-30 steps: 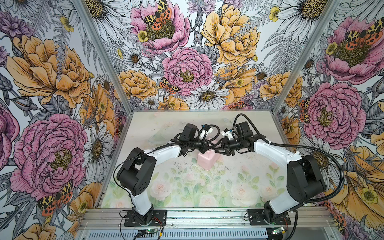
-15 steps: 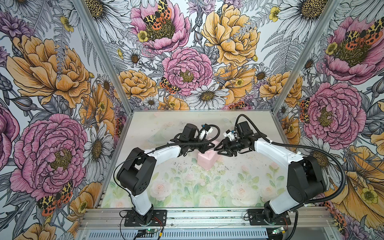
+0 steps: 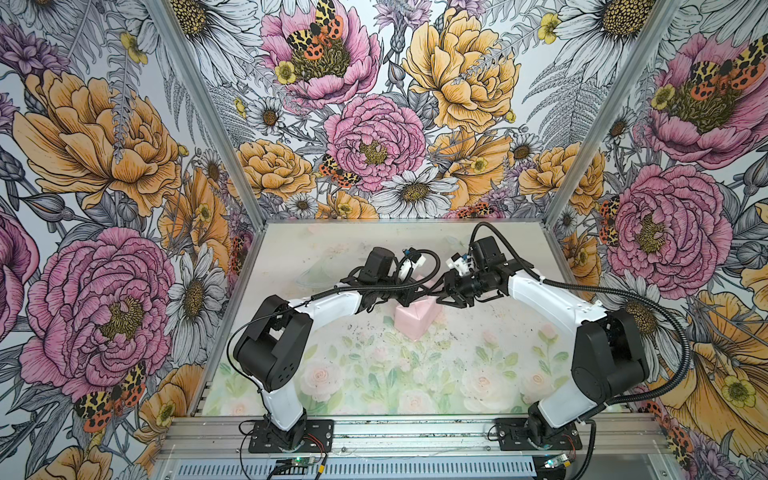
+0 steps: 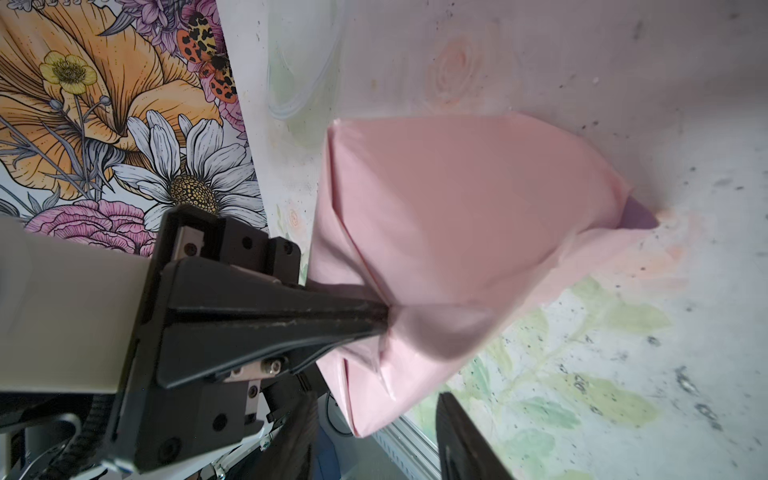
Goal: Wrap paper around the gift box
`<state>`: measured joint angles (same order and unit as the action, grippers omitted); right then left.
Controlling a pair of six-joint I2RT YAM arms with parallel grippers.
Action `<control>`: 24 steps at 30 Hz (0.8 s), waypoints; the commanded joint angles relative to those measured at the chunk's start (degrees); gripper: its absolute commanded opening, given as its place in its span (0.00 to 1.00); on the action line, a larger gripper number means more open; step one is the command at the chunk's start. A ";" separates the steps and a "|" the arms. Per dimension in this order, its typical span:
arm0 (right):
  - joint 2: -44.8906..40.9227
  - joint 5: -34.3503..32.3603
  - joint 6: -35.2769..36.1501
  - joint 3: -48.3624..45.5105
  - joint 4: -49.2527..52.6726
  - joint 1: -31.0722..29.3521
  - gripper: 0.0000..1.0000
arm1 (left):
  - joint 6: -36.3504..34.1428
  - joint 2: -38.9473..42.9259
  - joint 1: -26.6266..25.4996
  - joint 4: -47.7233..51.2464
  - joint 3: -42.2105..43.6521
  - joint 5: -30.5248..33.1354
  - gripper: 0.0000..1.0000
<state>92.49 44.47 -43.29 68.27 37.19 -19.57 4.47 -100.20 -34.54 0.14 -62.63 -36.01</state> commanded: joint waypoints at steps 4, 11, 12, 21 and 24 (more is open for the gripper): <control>3.65 -3.94 3.45 3.18 2.89 -0.40 0.48 | -1.21 -2.80 -0.64 6.67 1.80 4.17 0.00; 5.43 -3.33 4.18 3.96 2.71 -0.86 0.47 | -1.13 -2.72 -0.62 6.50 1.76 3.92 0.00; 5.52 -3.28 4.27 3.94 2.75 -0.83 0.46 | -1.10 -2.72 -0.70 6.56 1.77 3.85 0.00; 4.54 -7.18 4.01 -1.68 2.82 0.51 0.27 | -1.13 -2.67 -0.52 6.37 1.81 4.16 0.00; 3.90 -7.59 3.83 -2.60 2.88 0.46 0.21 | -1.11 -2.80 -0.35 6.27 1.90 4.31 0.00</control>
<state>95.55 43.05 -39.72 68.49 37.93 -19.40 4.45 -100.20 -34.63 0.21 -62.63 -35.62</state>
